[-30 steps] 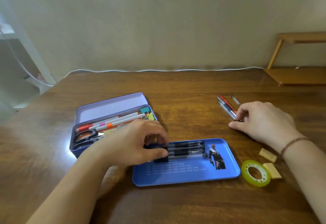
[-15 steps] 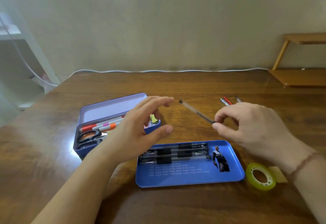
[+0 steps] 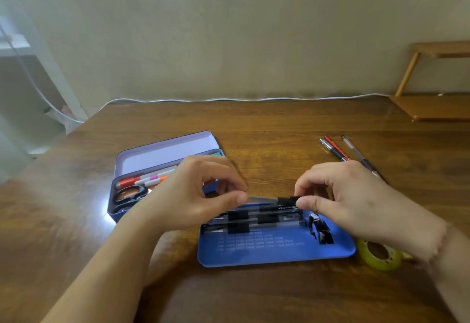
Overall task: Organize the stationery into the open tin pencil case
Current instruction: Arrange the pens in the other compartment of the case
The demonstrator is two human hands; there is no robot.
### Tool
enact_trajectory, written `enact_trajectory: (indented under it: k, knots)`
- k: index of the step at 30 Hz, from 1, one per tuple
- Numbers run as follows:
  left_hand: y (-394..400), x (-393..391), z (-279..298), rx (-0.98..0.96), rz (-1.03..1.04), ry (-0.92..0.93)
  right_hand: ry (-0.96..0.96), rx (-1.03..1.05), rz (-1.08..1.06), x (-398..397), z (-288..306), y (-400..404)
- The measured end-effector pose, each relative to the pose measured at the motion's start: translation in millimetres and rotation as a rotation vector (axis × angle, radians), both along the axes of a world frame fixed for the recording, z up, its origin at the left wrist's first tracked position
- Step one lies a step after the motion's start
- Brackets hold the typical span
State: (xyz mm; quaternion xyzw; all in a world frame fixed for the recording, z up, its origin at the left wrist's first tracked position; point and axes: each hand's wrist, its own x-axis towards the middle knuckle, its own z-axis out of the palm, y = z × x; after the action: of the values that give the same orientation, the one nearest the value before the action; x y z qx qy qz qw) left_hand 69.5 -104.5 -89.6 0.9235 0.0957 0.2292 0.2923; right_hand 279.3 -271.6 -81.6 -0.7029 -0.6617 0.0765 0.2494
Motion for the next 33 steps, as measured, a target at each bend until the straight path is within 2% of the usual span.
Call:
enact_trajectory:
  k: [3, 5, 9, 15, 19, 22, 25, 27, 29, 33]
  knots:
    - [2, -3, 2, -0.046, -0.025, 0.034, -0.056, -0.106, 0.038, -9, 0, -1]
    - [2, -2, 1, 0.018, -0.064, 0.137, -0.108, -0.159, 0.056, -16, -1, -1]
    - [-2, 3, -2, 0.14, -0.104, 0.333, -0.255, -0.133, 0.042, -27, 2, -1]
    - [-2, 3, -3, 0.136, -0.076, 0.408, -0.25, -0.138, -0.003, -30, -1, 1]
    - [-2, 2, -3, 0.117, -0.069, 0.399, -0.217, -0.164, -0.113, -19, 7, 0]
    - [-1, 2, -3, 0.095, -0.077, 0.364, -0.187, -0.014, -0.474, 17, 13, 0]
    - [-2, 3, -4, 0.117, -0.063, 0.326, -0.204, -0.191, -0.744, 47, 12, -2]
    - [-2, 4, -6, 0.125, -0.045, 0.282, -0.193, -0.355, -0.787, 56, 7, -1]
    - [-2, 4, -8, 0.138, -0.02, 0.228, -0.186, -0.422, -0.802, 59, 5, 1]
    - [2, 6, -13, 0.122, 0.025, 0.077, -0.238, -0.347, -0.752, 50, 10, 1]
